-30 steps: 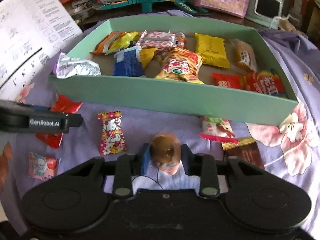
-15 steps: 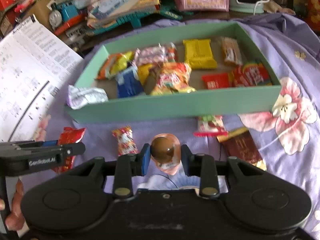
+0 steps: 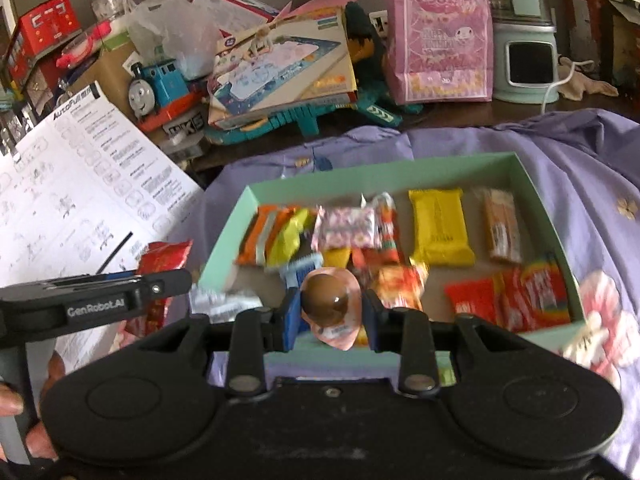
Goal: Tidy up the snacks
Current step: 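Carry the red foil bag and chocolate ball into the tray and open both tools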
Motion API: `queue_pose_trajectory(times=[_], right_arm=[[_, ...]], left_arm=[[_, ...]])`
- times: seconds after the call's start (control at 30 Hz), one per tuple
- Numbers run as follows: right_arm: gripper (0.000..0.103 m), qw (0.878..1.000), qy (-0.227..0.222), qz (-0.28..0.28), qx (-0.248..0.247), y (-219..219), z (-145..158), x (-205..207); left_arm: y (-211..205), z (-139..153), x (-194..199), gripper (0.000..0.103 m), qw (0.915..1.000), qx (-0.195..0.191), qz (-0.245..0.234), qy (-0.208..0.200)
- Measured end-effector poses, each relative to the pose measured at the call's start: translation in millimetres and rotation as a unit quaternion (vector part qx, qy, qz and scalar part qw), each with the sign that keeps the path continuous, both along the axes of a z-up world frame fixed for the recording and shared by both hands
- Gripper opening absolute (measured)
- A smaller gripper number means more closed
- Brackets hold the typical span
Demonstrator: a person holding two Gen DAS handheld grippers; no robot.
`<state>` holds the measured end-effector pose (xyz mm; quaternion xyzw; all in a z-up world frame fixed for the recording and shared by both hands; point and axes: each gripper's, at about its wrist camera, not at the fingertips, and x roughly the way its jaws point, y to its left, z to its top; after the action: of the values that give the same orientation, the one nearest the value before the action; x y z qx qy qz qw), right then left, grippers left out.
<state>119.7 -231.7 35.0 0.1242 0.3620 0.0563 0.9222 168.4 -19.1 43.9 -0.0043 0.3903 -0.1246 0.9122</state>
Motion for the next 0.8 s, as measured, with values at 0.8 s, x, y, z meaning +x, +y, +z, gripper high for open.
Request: queue_pose_trajectory(times=[0.8], right_arm=[[0.034,0.999,0.035,-0.016,0.020,7,-26,93]], left_arm=[[-10,-37,75,0.042,0.9985,0.027,0.017,0.044]])
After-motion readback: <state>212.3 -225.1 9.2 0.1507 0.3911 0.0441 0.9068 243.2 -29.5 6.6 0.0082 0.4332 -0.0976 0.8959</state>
